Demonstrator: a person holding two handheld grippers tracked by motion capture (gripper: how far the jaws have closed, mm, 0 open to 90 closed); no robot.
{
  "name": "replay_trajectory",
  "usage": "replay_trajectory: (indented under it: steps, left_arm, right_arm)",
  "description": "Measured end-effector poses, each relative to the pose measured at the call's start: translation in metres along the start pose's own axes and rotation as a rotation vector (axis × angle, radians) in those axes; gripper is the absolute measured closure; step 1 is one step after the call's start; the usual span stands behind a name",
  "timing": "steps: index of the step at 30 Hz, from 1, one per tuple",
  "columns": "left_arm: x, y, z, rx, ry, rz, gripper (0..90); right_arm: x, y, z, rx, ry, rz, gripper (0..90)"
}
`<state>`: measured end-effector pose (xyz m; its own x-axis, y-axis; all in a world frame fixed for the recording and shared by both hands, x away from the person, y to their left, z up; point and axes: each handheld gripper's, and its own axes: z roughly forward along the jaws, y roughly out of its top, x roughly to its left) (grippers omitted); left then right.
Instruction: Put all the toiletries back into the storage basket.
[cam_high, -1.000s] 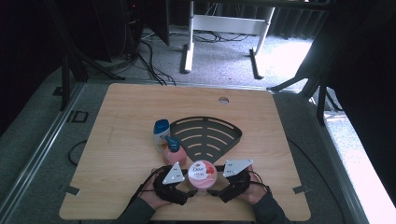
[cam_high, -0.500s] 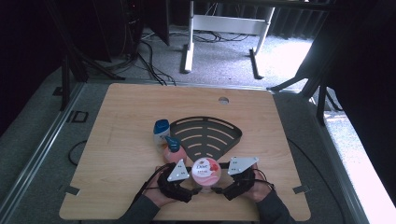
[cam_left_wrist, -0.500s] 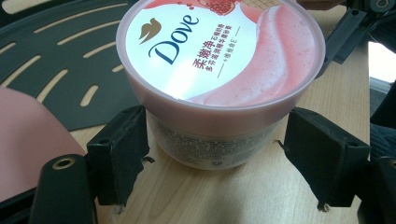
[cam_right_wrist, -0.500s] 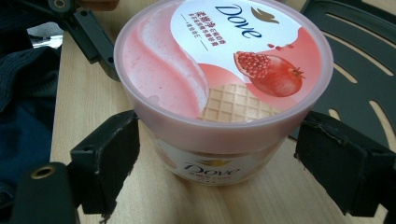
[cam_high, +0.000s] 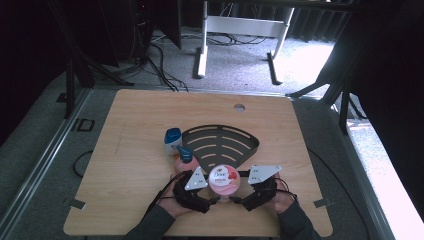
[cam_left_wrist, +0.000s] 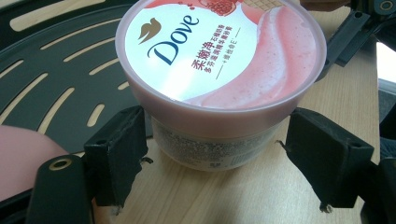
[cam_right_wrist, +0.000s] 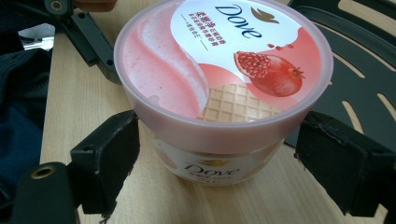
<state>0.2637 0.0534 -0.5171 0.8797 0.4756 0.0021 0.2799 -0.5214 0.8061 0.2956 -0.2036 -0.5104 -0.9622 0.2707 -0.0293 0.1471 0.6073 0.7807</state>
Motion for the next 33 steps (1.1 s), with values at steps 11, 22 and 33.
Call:
replay_trajectory:
  steps: [11, 22, 33]
  left_arm:
    - [0.000, 0.014, 0.005, 0.005, 0.013, 0.013, 21.3]
    - [0.000, 0.023, 0.013, 0.028, 0.036, 0.032, 21.3]
    - [0.003, 0.034, 0.016, 0.038, 0.050, 0.030, 21.2]
  right_arm:
    - [-0.007, -0.002, -0.009, -0.016, -0.013, 0.006, 13.7]
    - [-0.014, -0.001, -0.013, 0.017, -0.033, -0.014, 13.6]
    - [-0.024, 0.000, -0.018, 0.008, -0.026, -0.009, 13.6]
